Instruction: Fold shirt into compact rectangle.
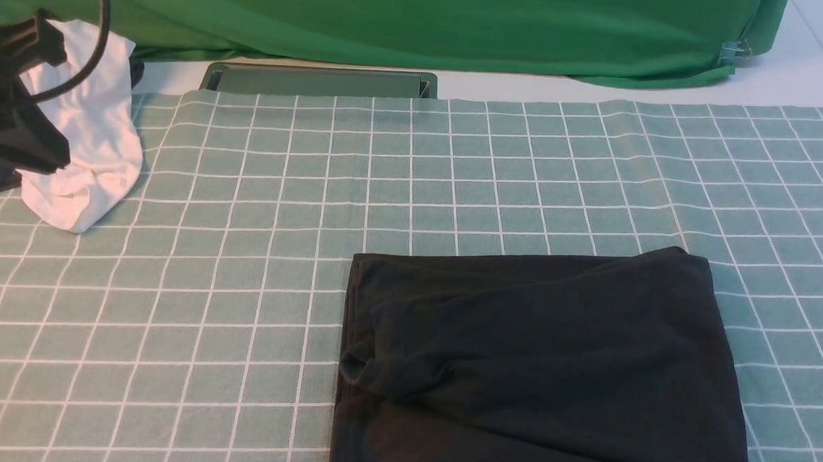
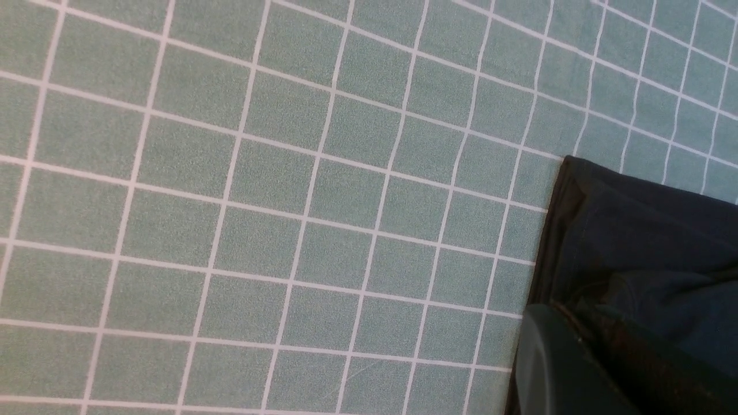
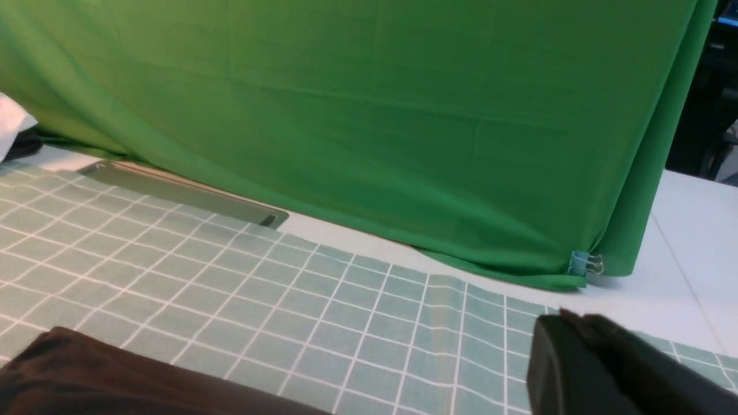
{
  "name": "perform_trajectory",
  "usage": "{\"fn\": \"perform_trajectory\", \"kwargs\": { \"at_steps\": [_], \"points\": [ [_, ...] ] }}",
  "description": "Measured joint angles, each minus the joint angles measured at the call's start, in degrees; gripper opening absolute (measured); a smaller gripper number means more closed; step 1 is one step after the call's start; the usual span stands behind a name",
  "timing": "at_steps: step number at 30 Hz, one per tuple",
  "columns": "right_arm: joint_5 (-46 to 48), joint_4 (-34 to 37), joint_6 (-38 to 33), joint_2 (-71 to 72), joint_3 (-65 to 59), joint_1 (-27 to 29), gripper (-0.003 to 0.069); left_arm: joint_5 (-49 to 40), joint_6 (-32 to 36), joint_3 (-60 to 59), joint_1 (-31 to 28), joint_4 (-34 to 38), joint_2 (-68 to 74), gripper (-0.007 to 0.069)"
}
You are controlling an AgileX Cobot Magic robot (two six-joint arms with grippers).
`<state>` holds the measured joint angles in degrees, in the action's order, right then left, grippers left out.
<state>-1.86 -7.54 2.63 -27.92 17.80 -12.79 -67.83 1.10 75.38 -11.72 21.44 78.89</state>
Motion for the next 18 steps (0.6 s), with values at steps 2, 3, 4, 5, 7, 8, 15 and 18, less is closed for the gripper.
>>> {"fn": "perform_trajectory", "kwargs": {
  "at_steps": [2,3,4,5,7,8,15,18],
  "points": [
    [0.00,0.00,0.00,0.00,0.00,0.00,0.0037,0.47,0.00,0.00,0.00,0.00,0.00,0.0018],
    [0.00,0.00,0.00,0.00,0.00,0.00,0.0037,0.91,0.00,0.00,0.00,0.00,0.00,0.0018],
    [0.00,0.00,0.00,0.00,0.00,0.00,0.0037,1.19,0.27,0.00,0.00,0.00,0.00,0.0018],
    [0.00,0.00,0.00,0.00,0.00,0.00,0.0037,1.23,0.40,0.00,0.00,0.00,0.00,0.0018],
    [0.00,0.00,0.00,0.00,0.00,0.00,0.0038,1.49,1.81,0.00,0.00,0.00,0.00,0.0018],
    [0.00,0.00,0.00,0.00,0.00,0.00,0.0040,1.49,1.98,0.00,0.00,0.00,0.00,0.0018],
    [-0.12,0.00,0.00,0.00,-0.12,0.00,0.0061,2.19,2.14,0.00,0.00,0.69,0.00,0.0018],
    [0.08,0.00,0.18,0.76,-1.26,0.00,0.0069,2.33,2.14,0.00,0.00,0.69,0.00,0.0018]
  ]
}}
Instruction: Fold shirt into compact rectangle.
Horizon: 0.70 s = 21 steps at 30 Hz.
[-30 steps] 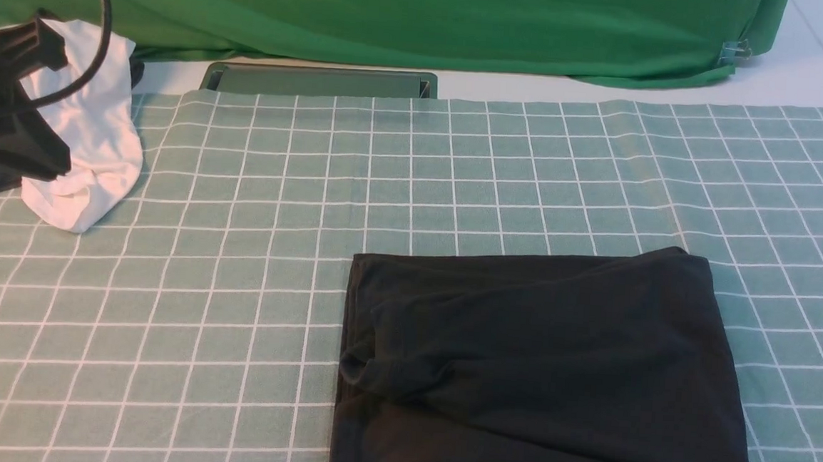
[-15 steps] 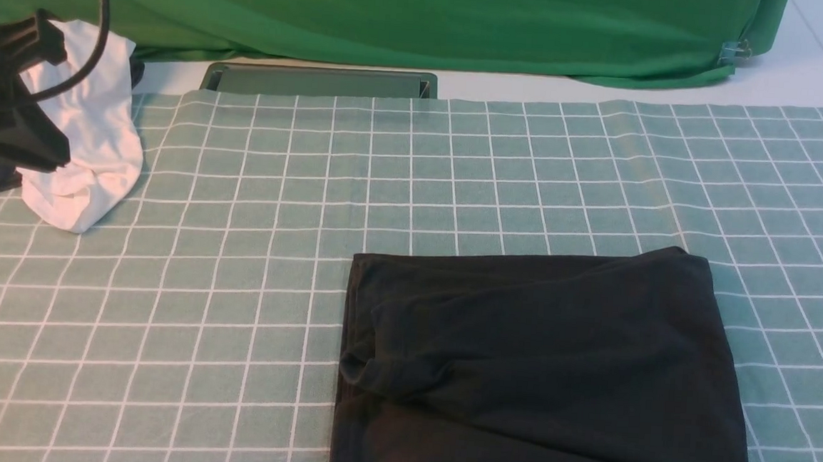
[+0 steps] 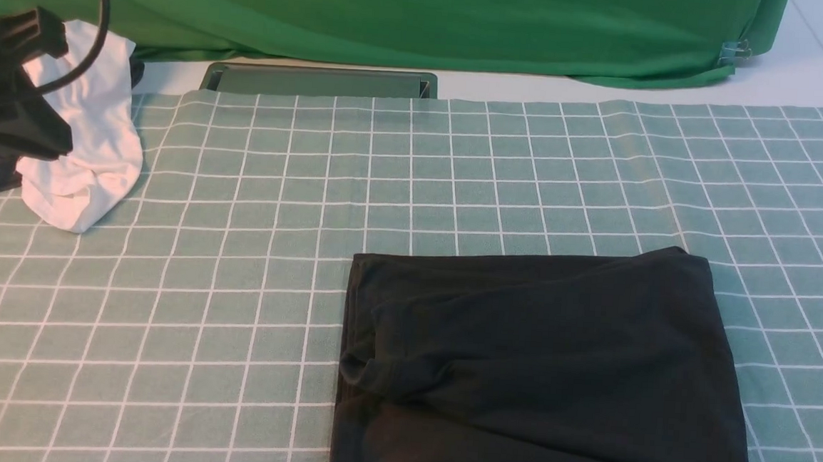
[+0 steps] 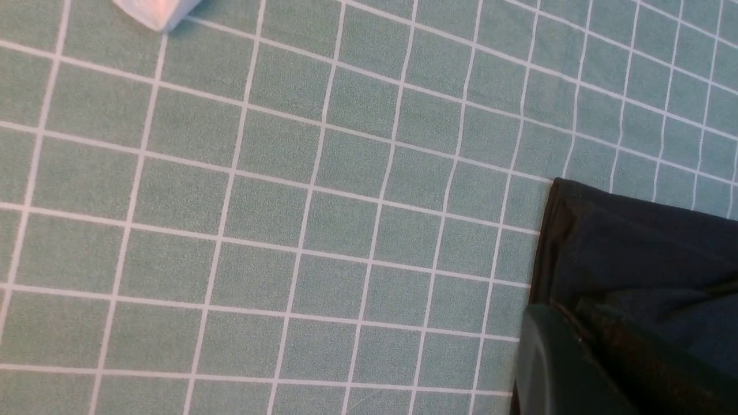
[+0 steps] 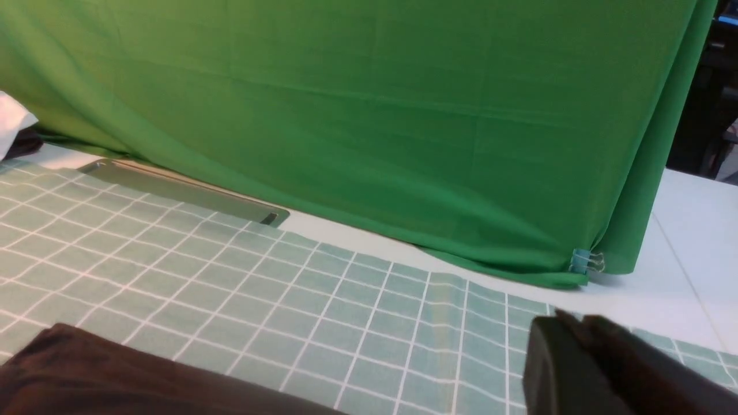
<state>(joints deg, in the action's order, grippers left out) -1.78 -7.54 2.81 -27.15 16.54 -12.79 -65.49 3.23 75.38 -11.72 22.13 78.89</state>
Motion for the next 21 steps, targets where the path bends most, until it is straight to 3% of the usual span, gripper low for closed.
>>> {"fn": "perform_trajectory", "kwargs": {
  "at_steps": [6,10,21],
  "points": [
    [2.36,0.00,0.22,6.92,-9.17,0.00,0.0079,1.83,0.05,0.00,0.00,0.00,0.00,0.0018],
    [9.96,0.00,0.22,14.26,-16.16,0.00,0.0091,2.09,-0.24,0.00,0.00,0.41,0.00,0.0018],
    [14.33,-0.04,0.46,26.93,-17.01,1.66,0.0110,1.25,-1.06,0.00,0.00,3.48,0.00,0.0018]
  ]
}}
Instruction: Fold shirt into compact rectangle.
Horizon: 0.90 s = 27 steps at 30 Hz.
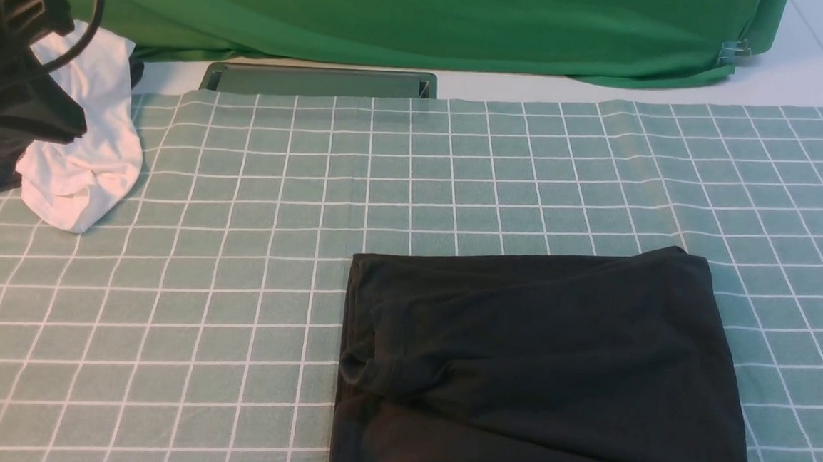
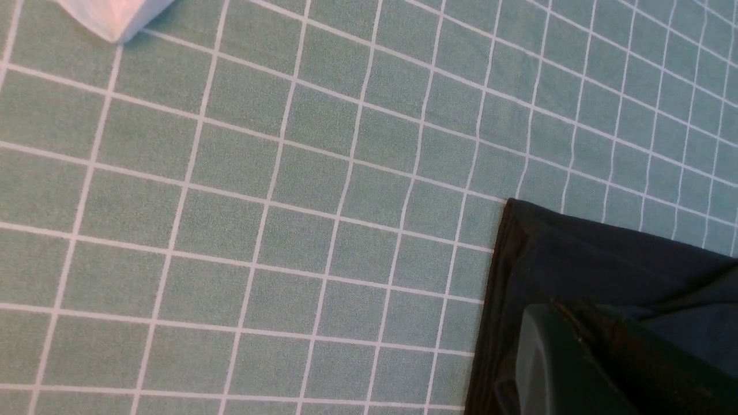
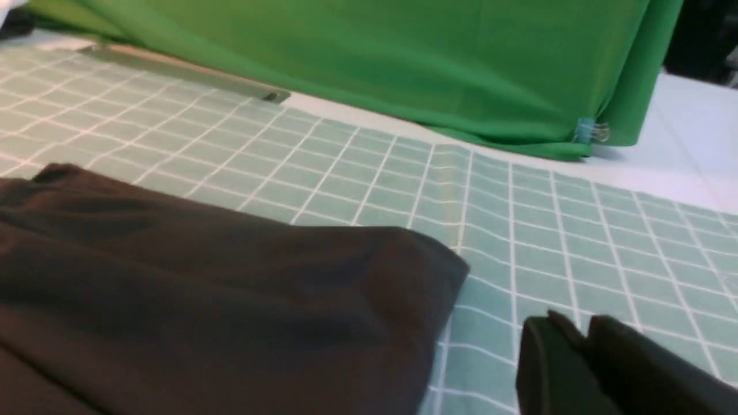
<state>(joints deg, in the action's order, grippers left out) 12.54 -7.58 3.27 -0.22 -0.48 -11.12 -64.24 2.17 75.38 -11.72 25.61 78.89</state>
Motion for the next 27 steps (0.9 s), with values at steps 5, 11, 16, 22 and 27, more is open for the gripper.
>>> {"fn": "perform_trajectory", "kwargs": {
  "at_steps": [5,11,16,22,27],
  "points": [
    [1.12,-0.10,0.01,0.22,0.00,3.87,0.0126,-2.07,-0.18,0.00,0.00,-0.53,0.00,0.0018],
    [1.12,-0.14,0.07,0.22,0.00,8.75,0.0143,-2.48,-0.22,0.00,0.00,-2.03,0.00,0.0018],
    [1.12,-0.14,0.07,0.22,0.00,10.90,0.0153,-2.48,-0.22,0.00,0.00,-3.83,0.00,0.0018],
    [1.12,-0.17,0.07,0.22,0.00,10.72,0.0176,-4.74,-0.22,0.00,0.00,-4.36,-1.67,0.0018],
    [1.12,-0.17,0.07,0.22,0.00,7.09,0.0185,-5.24,-0.22,0.05,0.00,-4.36,-7.42,0.0018]
  ]
}}
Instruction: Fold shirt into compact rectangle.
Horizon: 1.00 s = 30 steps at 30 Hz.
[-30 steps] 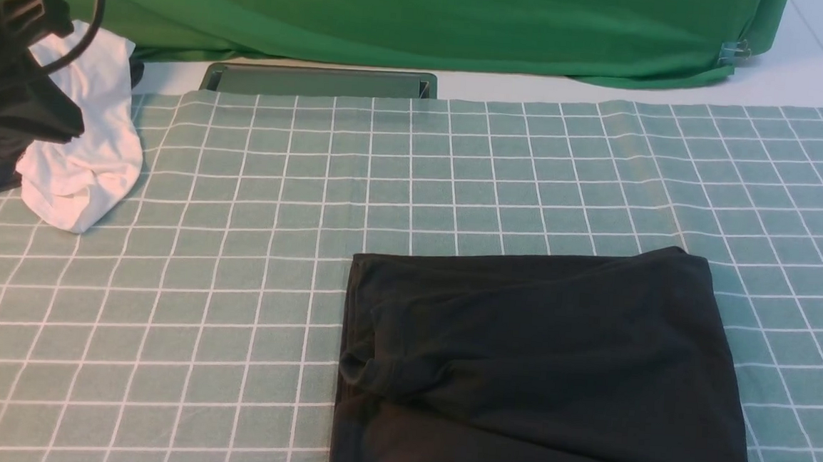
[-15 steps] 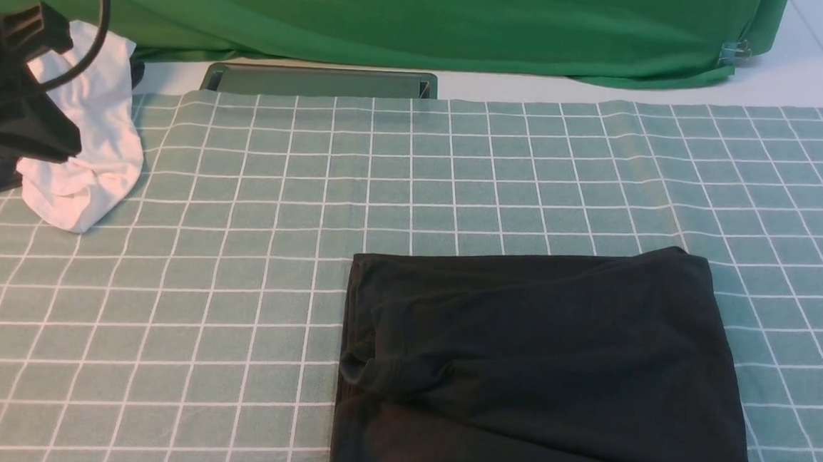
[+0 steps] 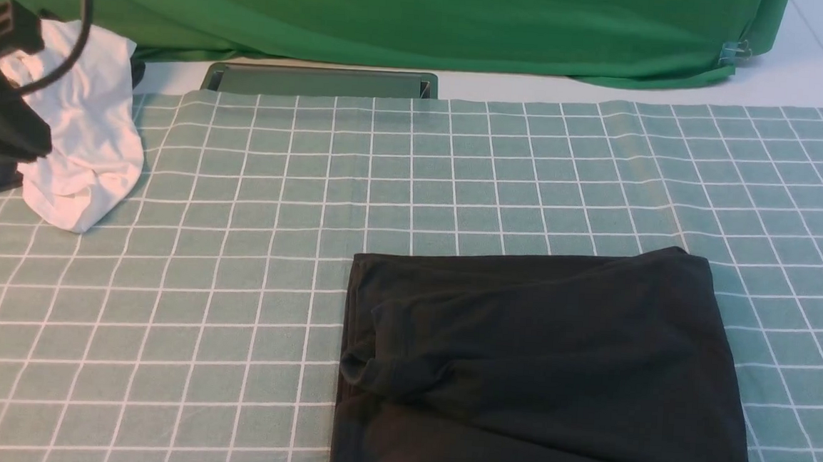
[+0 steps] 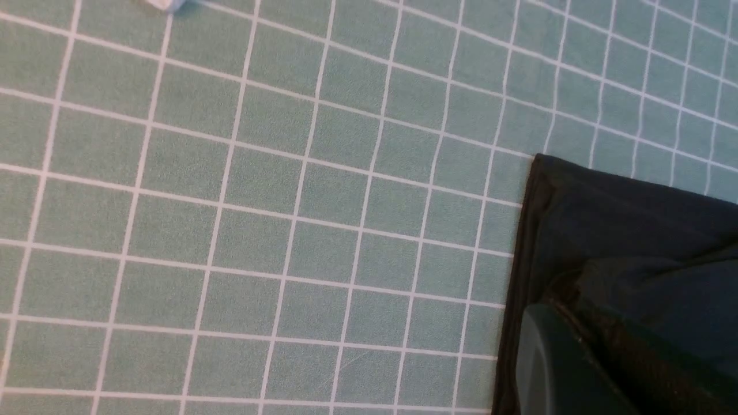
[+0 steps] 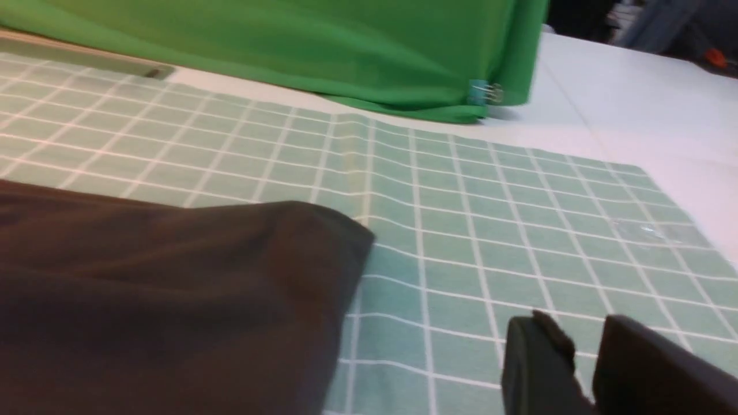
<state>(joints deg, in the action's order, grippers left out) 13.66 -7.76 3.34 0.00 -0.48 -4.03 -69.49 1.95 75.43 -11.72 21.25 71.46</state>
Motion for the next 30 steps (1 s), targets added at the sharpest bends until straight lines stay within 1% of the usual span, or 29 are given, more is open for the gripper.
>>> {"fn": "perform_trajectory", "kwargs": {
  "at_steps": [7,10,12,14,18,21,25,30],
  "points": [
    [0.00,0.00,0.00,0.00,0.00,-1.38,0.0200,0.05,0.00,-1.17,0.00,0.23,-7.70,0.0018],
    [0.00,0.00,0.00,0.00,0.00,-1.43,0.0206,0.43,0.00,-5.46,0.00,0.65,-13.18,0.0018],
    [0.00,0.00,0.00,0.00,0.00,-1.49,0.0213,4.63,1.31,-12.27,0.00,3.81,-19.11,0.0018],
    [0.00,0.00,0.00,0.00,0.00,-1.49,0.0217,11.38,8.31,-20.17,0.00,12.12,-26.20,0.0018],
    [0.00,0.00,0.00,0.00,0.00,-1.49,0.0222,21.72,29.23,-38.59,0.00,35.09,-41.38,0.0018],
    [0.00,0.00,0.00,0.00,0.00,-1.49,0.0228,27.18,34.95,-47.24,0.00,44.46,-50.07,0.0018],
    [0.00,0.00,0.00,0.00,0.00,-1.49,0.0235,30.64,36.28,-52.27,0.00,46.68,-59.08,0.0018],
    [0.00,0.00,0.00,0.00,0.00,-1.49,0.0237,29.64,36.93,-54.37,0.00,45.64,-67.20,0.0018]
  ]
}}
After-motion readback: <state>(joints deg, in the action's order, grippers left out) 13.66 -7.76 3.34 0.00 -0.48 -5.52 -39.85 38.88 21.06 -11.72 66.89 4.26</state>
